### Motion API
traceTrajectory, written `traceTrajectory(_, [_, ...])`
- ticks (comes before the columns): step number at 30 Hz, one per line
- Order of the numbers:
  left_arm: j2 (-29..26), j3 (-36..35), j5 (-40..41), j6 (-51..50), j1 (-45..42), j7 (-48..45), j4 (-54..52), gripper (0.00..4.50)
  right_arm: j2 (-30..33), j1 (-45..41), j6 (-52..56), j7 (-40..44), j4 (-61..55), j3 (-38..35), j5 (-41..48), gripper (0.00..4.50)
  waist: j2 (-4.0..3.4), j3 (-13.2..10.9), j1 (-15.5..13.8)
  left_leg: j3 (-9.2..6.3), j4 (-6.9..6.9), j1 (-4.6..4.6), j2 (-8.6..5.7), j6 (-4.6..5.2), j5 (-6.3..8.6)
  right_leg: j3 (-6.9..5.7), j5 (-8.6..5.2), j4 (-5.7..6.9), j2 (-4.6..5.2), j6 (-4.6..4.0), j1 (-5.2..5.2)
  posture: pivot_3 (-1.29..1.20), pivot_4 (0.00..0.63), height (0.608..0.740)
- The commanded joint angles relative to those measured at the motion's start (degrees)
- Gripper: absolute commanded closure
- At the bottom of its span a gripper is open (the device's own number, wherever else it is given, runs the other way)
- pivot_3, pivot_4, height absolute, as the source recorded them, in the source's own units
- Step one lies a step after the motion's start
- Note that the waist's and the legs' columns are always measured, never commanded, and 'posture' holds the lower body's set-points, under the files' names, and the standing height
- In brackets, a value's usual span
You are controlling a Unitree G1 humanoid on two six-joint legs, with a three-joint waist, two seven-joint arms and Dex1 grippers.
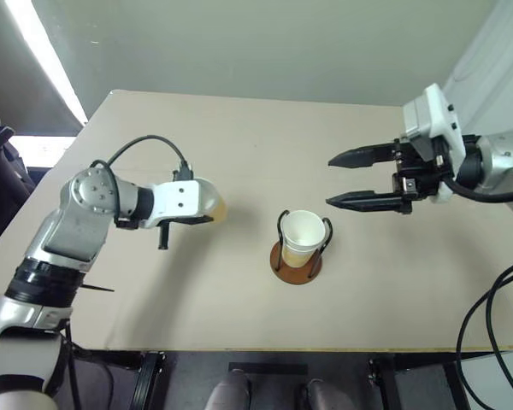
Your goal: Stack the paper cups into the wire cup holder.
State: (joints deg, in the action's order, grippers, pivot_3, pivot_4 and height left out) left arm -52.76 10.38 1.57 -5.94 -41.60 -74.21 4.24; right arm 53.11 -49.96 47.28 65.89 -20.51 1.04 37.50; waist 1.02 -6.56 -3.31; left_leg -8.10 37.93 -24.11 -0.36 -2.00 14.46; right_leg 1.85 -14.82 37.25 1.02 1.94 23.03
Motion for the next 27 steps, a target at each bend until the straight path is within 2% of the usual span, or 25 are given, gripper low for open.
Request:
traceTrajectory(1, [0.04, -2.87, 4.19, -2.45, -3.2, -1.71, -3.53, 4.46, 1.99, 0.34, -1.72, 0.89, -0.96, -1.49, -0.66, 1.42, 0.0, 0.0, -0.02, 0.0, 0.01, -0.01, 0.0, 0.0, 0.0, 0.0, 0.0, 0.0, 0.0, 0.0, 0.0, 0.0, 0.15, 0.74])
traceTrajectory(4, [0.64, -3.76, 8.64, -5.44, -7.65, -4.15, -5.5, 4.46, 6.64, 3.68, -1.3, 3.35, -0.97, -0.45, -2.28, 1.42, 0.0, 0.0, -0.33, -0.02, 0.02, -0.05, -0.01, 0.01, 0.01, -0.02, 0.0, -0.01, 0.0, 0.0, -0.01, 0.0, 0.15, 0.74])
traceTrajectory(9, [1.52, -4.28, 13.5, -8.7, -12.36, -6.44, -7.26, 4.46, 10.95, 8.3, -4.73, 6.15, -0.98, -0.32, -5.05, 1.42, 0.0, 0.0, -0.37, 0.02, 0.07, -0.11, 0.0, 0.03, 0.02, 0.0, 0.03, -0.02, 0.01, 0.05, 0.0, 0.0, 0.15, 0.74])
traceTrajectory(19, [6.95, -3.39, 21.09, -14.26, -20.83, -10.41, -6.42, 4.46, 11.87, 9.14, -3.59, 5.72, -2.24, -2.57, -3.88, 1.42, 0.0, 0.0, -0.23, 0.04, 0.12, -0.07, 0.02, 0.09, 0.04, 0.01, 0.05, -0.05, 0.0, 0.1, -0.05, 0.0, 0.15, 0.74])
traceTrajectory(27, [11.93, 0.62, 20.91, -13.51, -23.66, -15.22, -2.76, 4.46, 12.58, 11.22, -2.43, 3.98, -4.18, -5.08, -2.97, 1.42, 0.0, 0.0, -0.3, 0.04, 0.15, -0.08, 0.02, 0.13, 0.05, 0.01, 0.08, -0.11, 0.01, 0.16, -0.1, 0.0, 0.15, 0.74])
